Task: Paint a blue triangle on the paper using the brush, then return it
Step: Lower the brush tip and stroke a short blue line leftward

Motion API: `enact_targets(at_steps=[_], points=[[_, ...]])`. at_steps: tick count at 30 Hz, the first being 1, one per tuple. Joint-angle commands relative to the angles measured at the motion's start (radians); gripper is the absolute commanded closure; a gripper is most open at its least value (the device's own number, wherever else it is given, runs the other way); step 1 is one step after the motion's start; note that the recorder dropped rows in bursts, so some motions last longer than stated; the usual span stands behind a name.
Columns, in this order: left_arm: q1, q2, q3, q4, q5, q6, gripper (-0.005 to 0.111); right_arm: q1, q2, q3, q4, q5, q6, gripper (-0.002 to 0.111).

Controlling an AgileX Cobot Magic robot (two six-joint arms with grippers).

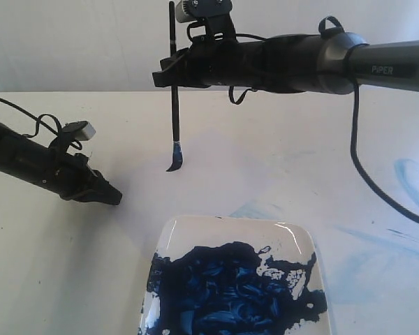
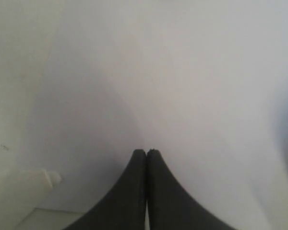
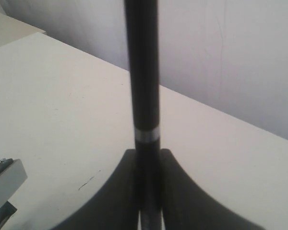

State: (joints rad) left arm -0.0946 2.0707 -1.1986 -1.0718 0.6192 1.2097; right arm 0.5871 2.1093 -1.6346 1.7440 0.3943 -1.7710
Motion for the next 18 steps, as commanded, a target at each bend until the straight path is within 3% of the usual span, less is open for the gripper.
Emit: enact_targets(at_steps=[1, 18], points=[[0.001, 0.002, -0.002, -0.004, 0.000, 0.003, 0.107, 0.000, 0.003, -0.004, 0.000, -0.047, 0.001, 0.108], [0.001, 0.002, -0.002, -0.004, -0.002, 0.003, 0.107, -0.035, -0.019, -0.004, 0.000, -0.126, -0.012, 0.108]])
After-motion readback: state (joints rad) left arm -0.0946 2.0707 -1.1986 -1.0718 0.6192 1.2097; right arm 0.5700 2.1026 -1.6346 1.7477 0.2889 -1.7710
